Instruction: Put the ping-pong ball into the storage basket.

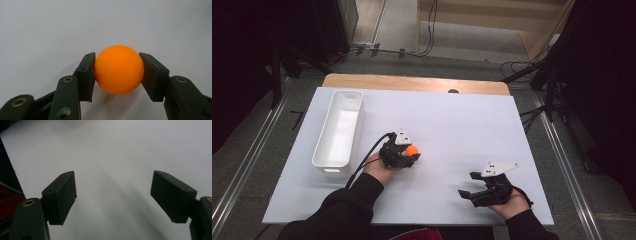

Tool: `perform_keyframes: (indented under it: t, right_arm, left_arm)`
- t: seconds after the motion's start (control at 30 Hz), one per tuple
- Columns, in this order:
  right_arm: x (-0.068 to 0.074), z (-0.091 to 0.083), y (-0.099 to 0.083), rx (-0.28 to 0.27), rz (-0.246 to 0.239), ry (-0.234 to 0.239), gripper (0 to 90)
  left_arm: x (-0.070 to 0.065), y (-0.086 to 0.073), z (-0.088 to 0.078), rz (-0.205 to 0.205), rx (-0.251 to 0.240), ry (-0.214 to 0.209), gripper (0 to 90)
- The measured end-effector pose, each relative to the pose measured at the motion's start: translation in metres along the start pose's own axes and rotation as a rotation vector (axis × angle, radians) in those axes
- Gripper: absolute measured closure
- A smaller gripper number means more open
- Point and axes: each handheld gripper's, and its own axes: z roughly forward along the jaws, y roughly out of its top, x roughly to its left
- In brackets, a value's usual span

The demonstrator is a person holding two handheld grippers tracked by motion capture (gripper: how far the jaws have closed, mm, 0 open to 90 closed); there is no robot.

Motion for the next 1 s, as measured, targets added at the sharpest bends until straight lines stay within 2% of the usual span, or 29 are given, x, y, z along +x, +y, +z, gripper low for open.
perform_keyframes:
  t: [0.43, 0.67, 1.0]
  right_arm:
    - [0.0, 0.0, 0.0, 0.002, 0.0, -0.002, 19.3]
    - [0.0, 0.0, 0.0, 0.003, 0.0, -0.002, 19.3]
    - [0.0, 0.0, 0.0, 0.003, 0.0, -0.002, 19.3]
  left_arm:
    - [-0.003, 0.003, -0.014, 0.001, 0.01, -0.022, 49.7]
    - [-0.005, 0.004, -0.022, 0.016, 0.011, -0.033, 49.7]
    - [-0.005, 0.005, -0.028, 0.006, 0.003, -0.042, 49.7]
